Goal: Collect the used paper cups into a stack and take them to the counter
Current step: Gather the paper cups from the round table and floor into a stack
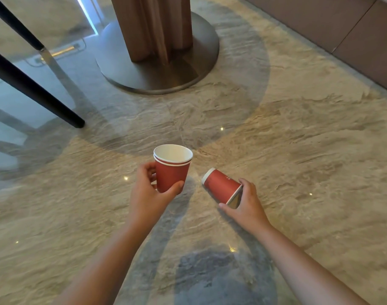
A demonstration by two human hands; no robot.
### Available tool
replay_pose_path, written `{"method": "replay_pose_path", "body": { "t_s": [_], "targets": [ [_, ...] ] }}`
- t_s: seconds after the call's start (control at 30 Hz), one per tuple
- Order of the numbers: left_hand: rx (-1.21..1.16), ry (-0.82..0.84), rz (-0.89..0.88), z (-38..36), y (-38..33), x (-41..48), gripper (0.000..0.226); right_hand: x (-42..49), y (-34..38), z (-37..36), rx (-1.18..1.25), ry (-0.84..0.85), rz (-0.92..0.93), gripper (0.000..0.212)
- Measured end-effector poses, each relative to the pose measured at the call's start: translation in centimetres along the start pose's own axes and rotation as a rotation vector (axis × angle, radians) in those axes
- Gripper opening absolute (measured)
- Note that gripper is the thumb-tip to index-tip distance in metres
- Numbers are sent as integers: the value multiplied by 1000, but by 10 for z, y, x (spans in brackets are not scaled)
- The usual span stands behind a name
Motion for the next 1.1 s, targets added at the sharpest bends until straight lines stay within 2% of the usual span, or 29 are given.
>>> {"method": "replay_pose_path", "body": {
  "t_s": [0.2, 0.5, 0.67, 0.8, 0.97, 1.1],
  "targets": [
    [3, 29, 10, -6, 1, -2, 61, 3, -8, 4, 144, -51, -13, 91],
    [55, 80, -2, -15, -5, -5, 57, 0, 3, 29, 347, -133, 80, 65],
    [104, 100, -3, -13, -1, -6, 60, -3, 22, 54, 437, -171, 124, 61],
    [145, 137, -13, -12, 1, -7, 62, -4, 35, 73, 526, -191, 129, 67],
    [256, 163, -65, -10, -1, -8, 65, 2, 54, 76, 916, -160, 144, 55],
    [346, 180, -101, -6, -1, -6, 65, 5, 74, 67, 897, -66, 191, 64]
  ]
}}
Point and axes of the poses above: each hand's wrist, its own x-axis towards the middle knuckle, its own z-axis out of the back of the hand, y = z × x, the point moved 6 cm from there along x, towards the middle knuckle, and after that the axes turned 10 degrees about y, right-handed, at the moved point
